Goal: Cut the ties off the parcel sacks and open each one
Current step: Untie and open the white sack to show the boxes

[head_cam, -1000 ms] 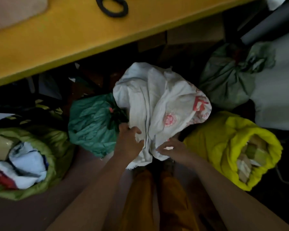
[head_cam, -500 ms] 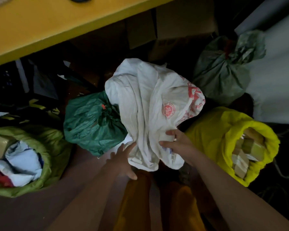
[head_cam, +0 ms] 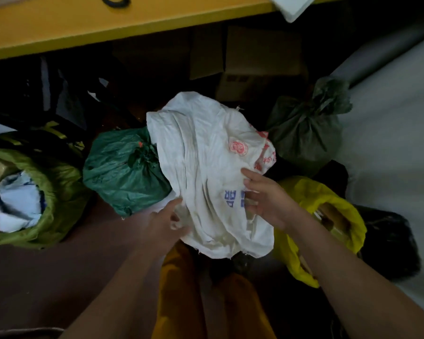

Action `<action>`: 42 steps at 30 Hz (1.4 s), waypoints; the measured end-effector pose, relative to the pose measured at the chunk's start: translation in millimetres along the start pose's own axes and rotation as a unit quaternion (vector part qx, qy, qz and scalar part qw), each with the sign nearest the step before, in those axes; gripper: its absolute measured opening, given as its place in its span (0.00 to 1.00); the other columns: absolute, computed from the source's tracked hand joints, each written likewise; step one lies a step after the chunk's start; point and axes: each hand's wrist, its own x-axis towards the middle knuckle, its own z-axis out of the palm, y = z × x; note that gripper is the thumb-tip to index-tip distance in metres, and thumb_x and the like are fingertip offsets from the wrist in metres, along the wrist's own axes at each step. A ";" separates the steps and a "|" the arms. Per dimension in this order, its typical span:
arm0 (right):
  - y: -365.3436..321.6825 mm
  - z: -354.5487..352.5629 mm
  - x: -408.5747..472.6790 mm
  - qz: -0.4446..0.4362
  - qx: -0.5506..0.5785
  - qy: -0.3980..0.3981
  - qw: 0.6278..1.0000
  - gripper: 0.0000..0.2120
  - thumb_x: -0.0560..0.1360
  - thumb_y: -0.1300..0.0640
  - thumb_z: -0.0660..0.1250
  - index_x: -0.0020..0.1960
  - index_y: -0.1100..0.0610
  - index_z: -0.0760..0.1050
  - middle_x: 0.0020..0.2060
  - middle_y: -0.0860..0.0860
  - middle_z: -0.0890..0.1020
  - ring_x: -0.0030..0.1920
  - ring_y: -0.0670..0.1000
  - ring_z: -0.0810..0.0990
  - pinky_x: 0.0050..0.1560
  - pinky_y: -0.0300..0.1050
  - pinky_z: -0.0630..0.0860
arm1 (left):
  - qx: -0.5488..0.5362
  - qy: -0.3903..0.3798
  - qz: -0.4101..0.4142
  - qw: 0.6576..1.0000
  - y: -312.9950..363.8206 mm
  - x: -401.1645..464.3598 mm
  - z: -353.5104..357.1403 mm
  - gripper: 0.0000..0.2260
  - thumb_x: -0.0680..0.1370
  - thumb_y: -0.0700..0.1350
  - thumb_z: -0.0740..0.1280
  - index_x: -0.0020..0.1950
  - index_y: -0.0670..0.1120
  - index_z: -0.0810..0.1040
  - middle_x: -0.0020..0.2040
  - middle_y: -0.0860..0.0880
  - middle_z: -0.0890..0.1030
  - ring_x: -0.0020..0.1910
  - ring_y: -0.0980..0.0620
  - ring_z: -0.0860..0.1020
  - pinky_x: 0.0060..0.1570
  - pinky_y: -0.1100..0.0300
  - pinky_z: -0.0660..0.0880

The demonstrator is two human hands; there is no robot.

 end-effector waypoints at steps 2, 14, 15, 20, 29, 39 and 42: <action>-10.7 1.3 -15.9 0.004 0.045 -0.025 0.999 0.26 0.74 0.57 0.68 0.71 0.51 0.67 0.59 0.54 0.80 0.56 0.54 0.82 0.54 0.50 0.80 | -0.023 -0.003 0.021 1.000 11.0 -13.3 1.7 0.39 0.67 0.47 0.79 0.74 0.52 0.64 0.56 0.50 0.77 0.56 0.53 0.75 0.52 0.61 0.70; -70.2 32.3 -89.4 0.012 0.083 -0.051 0.995 0.08 0.76 0.51 0.67 0.50 0.53 0.73 0.41 0.50 0.80 0.45 0.52 0.82 0.43 0.53 0.78 | 0.184 0.045 0.072 0.979 75.0 -78.8 -50.8 0.12 0.70 0.41 0.76 0.51 0.44 0.80 0.55 0.48 0.77 0.57 0.47 0.75 0.58 0.54 0.69; -74.5 35.0 -91.7 0.006 0.087 -0.051 0.995 0.08 0.76 0.51 0.67 0.52 0.54 0.74 0.41 0.51 0.82 0.46 0.52 0.83 0.45 0.54 0.79 | 0.180 0.058 0.080 0.979 79.0 -81.1 -56.8 0.09 0.70 0.42 0.75 0.48 0.43 0.80 0.52 0.48 0.78 0.55 0.47 0.75 0.55 0.53 0.70; -83.7 54.0 -105.4 -0.053 -0.108 -0.010 0.993 0.30 0.76 0.53 0.70 0.75 0.48 0.62 0.69 0.45 0.70 0.68 0.47 0.71 0.63 0.53 0.74 | -0.005 0.099 0.062 0.993 100.1 -86.1 -83.9 0.05 0.76 0.39 0.69 0.49 0.38 0.76 0.52 0.43 0.78 0.51 0.47 0.75 0.49 0.57 0.70; -94.6 86.9 -132.9 -0.179 -0.447 -0.063 0.874 0.43 0.57 0.29 0.74 0.69 0.29 0.62 0.72 0.33 0.58 0.71 0.36 0.55 0.64 0.39 0.60 | -0.251 0.207 0.020 0.945 162.3 -68.7 -146.3 0.09 0.77 0.42 0.68 0.39 0.45 0.72 0.33 0.50 0.76 0.27 0.60 0.73 0.26 0.69 0.69; -107.9 115.6 -149.4 -0.210 -0.604 0.112 0.761 0.48 0.67 0.45 0.76 0.78 0.43 0.50 0.76 0.48 0.60 0.77 0.55 0.53 0.75 0.57 0.48 | -0.342 0.174 -0.067 0.921 215.1 -52.1 -202.9 0.12 0.74 0.52 0.70 0.39 0.47 0.70 0.38 0.45 0.75 0.38 0.47 0.74 0.40 0.54 0.72; -119.7 113.1 -153.2 -0.269 -0.503 0.116 0.813 0.39 0.70 0.52 0.75 0.75 0.48 0.60 0.70 0.48 0.70 0.70 0.52 0.67 0.71 0.51 0.64 | -0.332 0.135 -0.087 0.930 222.6 -45.3 -217.7 0.13 0.75 0.52 0.70 0.39 0.47 0.71 0.41 0.45 0.76 0.42 0.46 0.74 0.43 0.55 0.71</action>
